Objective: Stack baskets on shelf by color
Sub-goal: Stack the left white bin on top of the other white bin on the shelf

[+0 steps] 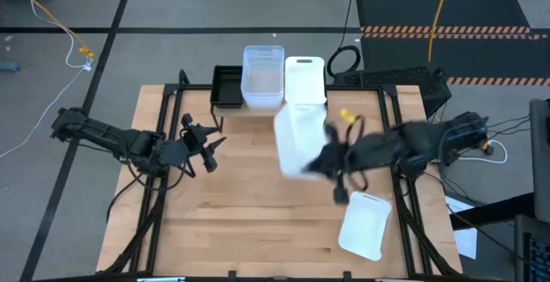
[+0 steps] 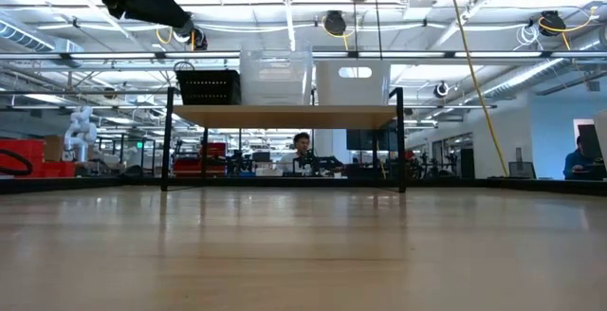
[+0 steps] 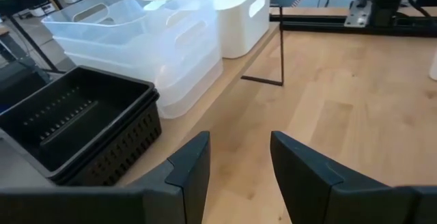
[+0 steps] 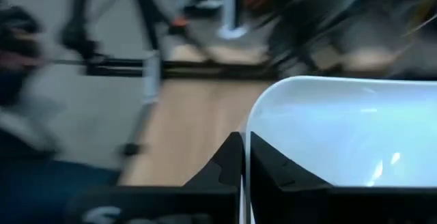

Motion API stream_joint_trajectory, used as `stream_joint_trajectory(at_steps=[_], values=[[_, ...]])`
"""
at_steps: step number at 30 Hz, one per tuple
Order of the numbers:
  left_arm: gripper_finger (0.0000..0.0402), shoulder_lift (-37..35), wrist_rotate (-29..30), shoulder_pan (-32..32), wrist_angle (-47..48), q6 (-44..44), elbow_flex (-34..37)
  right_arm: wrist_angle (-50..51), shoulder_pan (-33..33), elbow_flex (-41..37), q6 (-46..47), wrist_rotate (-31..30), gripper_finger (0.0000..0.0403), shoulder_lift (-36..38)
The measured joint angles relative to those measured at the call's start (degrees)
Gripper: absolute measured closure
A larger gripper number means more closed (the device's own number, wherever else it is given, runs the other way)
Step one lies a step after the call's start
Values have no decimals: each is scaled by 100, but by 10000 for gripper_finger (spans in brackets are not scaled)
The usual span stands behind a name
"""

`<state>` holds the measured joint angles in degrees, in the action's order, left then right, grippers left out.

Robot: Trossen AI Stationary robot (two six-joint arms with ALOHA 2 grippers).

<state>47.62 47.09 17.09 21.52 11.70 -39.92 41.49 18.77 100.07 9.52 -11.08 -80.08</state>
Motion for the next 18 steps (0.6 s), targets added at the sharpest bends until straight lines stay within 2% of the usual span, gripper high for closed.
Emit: stream_joint_trajectory(at_steps=[4, 7, 9, 13, 18], values=[[245, 0, 0, -98, 0, 23, 0, 436, -446, 504, -1462, -863, 402, 78], [245, 0, 0, -178, 2, 24, 0, 383, -1185, 557, -2156, -870, 402, 73], [245, 0, 0, -226, 0, 24, 0, 403, -1826, 557, -2394, -480, 402, -20], [245, 7, -26, -290, 27, 17, 0, 423, -3060, 551, -2595, 685, 402, -271], [245, 15, -54, -288, 131, 20, 0, 493, -4181, 549, -2677, 1446, 402, -629]])
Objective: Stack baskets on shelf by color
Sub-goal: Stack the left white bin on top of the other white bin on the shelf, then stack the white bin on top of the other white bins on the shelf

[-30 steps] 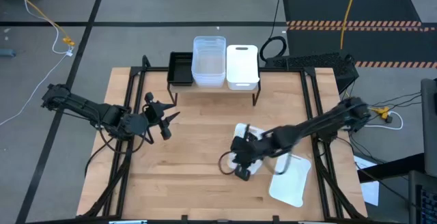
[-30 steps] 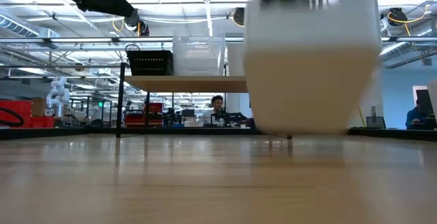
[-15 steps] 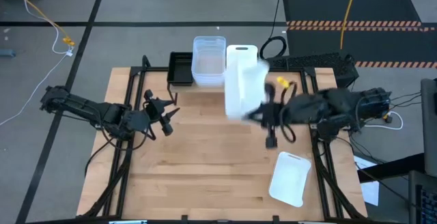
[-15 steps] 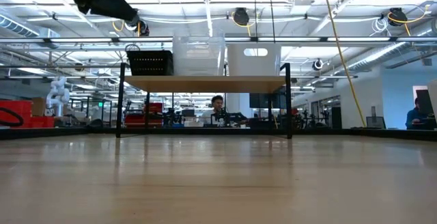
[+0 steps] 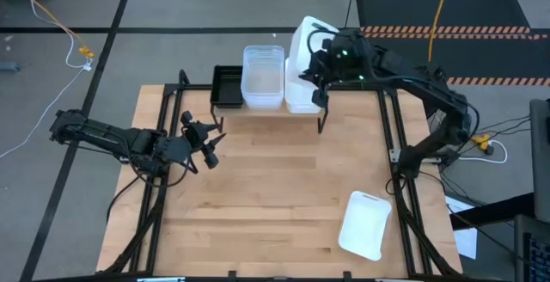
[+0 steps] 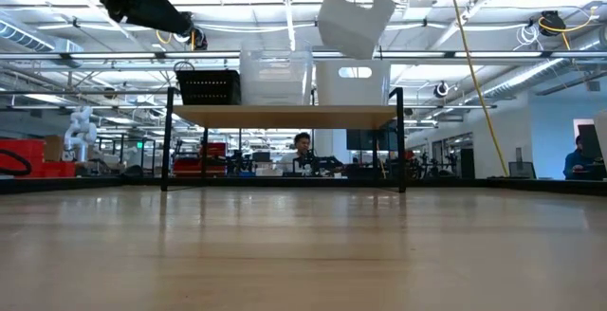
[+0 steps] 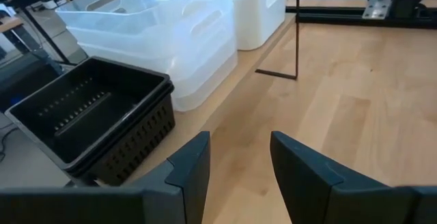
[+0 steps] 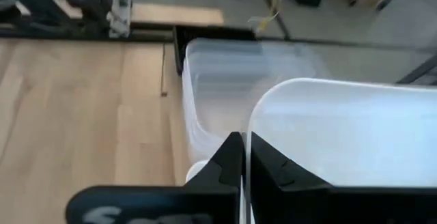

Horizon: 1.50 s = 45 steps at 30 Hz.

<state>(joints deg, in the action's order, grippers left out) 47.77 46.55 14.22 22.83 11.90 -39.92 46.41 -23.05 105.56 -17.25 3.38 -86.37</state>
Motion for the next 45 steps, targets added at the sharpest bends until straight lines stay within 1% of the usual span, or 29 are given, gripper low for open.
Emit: stream_joint_trajectory(at_steps=[4, 6, 9, 21, 24, 26, 32, 36, 40, 43, 45], values=[[245, 0, 2, 0, 47, -46, 0, 185, -417, -3, -192, 668, 403, -273], [245, 0, 2, -9, 119, -73, 0, 221, -494, -7, -284, 943, 403, -360], [245, 0, 2, -48, 183, -68, 0, 269, -531, -2, -366, 1180, 403, -466], [245, 0, 2, -151, 268, -22, 0, 895, -527, -2, -245, 1139, 403, -832], [245, 0, 2, -151, 271, 11, 0, 911, -523, -2, -203, 899, 401, -819], [245, 0, 2, -151, 269, 26, 0, 915, -523, 0, -147, 869, 393, -817], [245, 0, 2, -151, 268, 27, 0, 919, -508, -32, 92, 862, 351, -806], [245, 0, 2, -151, 266, 31, 0, 856, -456, -346, 192, 795, 324, -828], [245, 0, 2, -151, 266, 39, 0, 833, -360, -402, 398, 96, 310, -709], [245, 0, 0, -151, 266, 39, 0, 747, -254, -402, 399, -371, 308, -402], [245, 0, 0, -151, 268, 37, 0, 652, -159, -401, 452, -516, 308, -109]])
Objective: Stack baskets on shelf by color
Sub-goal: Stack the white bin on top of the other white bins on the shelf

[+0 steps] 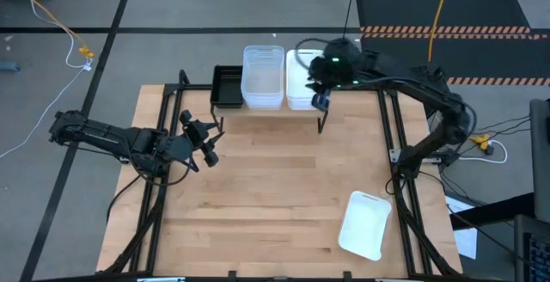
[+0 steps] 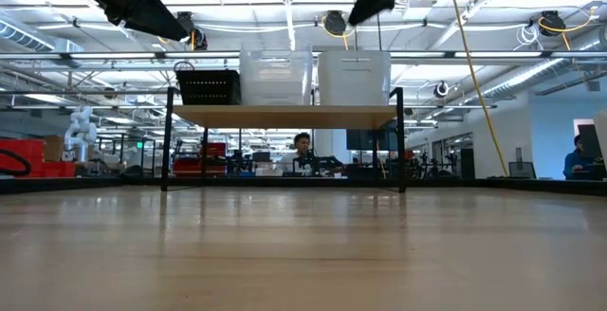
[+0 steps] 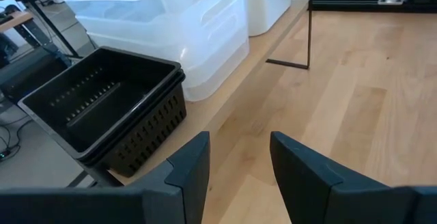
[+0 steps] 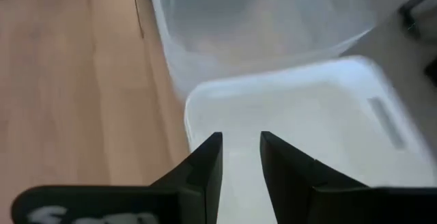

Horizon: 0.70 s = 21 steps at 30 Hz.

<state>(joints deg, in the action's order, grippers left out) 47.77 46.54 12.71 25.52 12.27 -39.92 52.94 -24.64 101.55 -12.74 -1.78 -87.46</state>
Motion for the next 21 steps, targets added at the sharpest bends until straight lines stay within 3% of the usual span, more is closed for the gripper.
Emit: stream_joint_trajectory(at_steps=[5, 9, 15, 21], values=[[245, 0, 0, 0, 28, 0, 0, 66, 494, 5, 609, 40, 308, 676], [245, 0, 0, 0, 14, 30, 0, 419, 1341, -116, 1167, 31, 310, 887], [245, 401, -269, 2, -615, -71, 0, -428, 2950, -1556, 2124, -216, 314, 1091], [245, 1429, -1240, 17, -1908, -596, 2, -1301, 4366, -2963, 2786, -1271, 315, 1262]])
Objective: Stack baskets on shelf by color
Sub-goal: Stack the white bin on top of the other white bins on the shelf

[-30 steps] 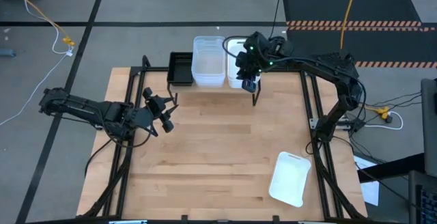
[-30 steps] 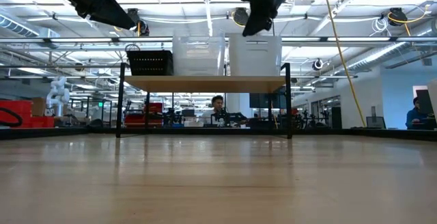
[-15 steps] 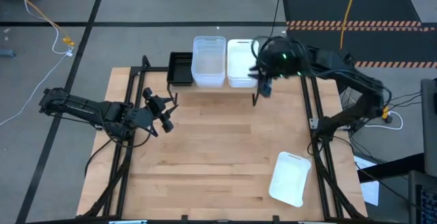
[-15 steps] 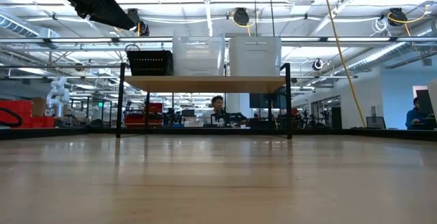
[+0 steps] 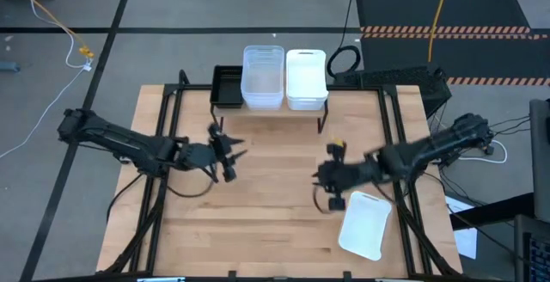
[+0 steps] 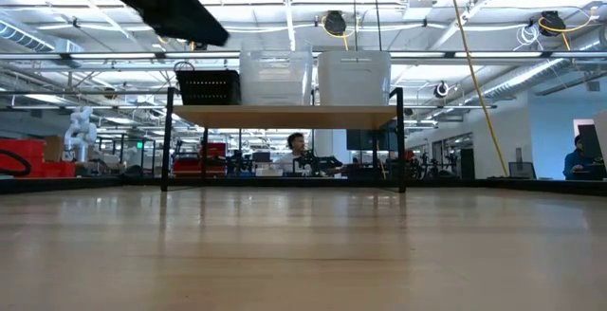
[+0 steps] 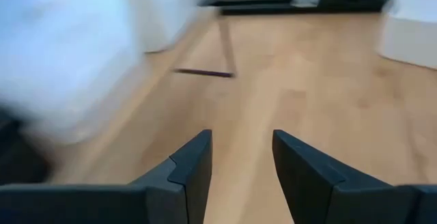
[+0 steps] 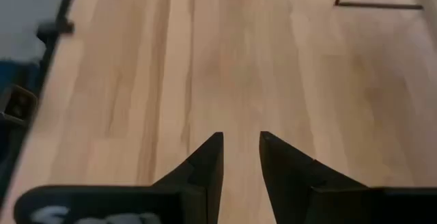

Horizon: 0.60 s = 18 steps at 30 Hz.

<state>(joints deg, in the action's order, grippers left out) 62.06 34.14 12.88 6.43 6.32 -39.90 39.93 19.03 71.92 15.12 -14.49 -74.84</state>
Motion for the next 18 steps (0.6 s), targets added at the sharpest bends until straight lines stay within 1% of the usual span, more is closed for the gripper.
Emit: stream_joint_trajectory(at_steps=[2, 5, 7, 9, 11, 12, 13, 15, 18], values=[[245, 423, -336, 0, -531, -178, 1, -191, 363, -344, 202, -517, 315, 118], [245, 1141, -1012, 0, -1772, -446, 0, -570, 773, -880, 359, -1660, 315, 369], [245, 1668, -1622, 0, -2839, -571, 0, -1075, 933, -1304, 372, -2490, 315, 543], [245, 2241, -2357, -2, -4033, -604, -2, -1737, 979, -1754, 333, -2992, 315, 718], [245, 2865, -3027, -1, -4977, -600, -137, -2541, 953, -2173, 133, -3143, 315, 899], [245, 3167, -3238, 6, -5280, -597, -290, -2876, 947, -2365, -7, -3153, 315, 979], [245, 3434, -3317, 16, -5365, -593, -464, -3225, 943, -2546, -202, -3151, 315, 1057], [245, 3958, -3330, 26, -5233, -597, -989, -3765, 944, -2777, -589, -3023, 315, 1216], [245, 4721, -3420, 26, -4604, -647, -1952, -4010, 966, -2877, -711, -2849, 315, 1512]])
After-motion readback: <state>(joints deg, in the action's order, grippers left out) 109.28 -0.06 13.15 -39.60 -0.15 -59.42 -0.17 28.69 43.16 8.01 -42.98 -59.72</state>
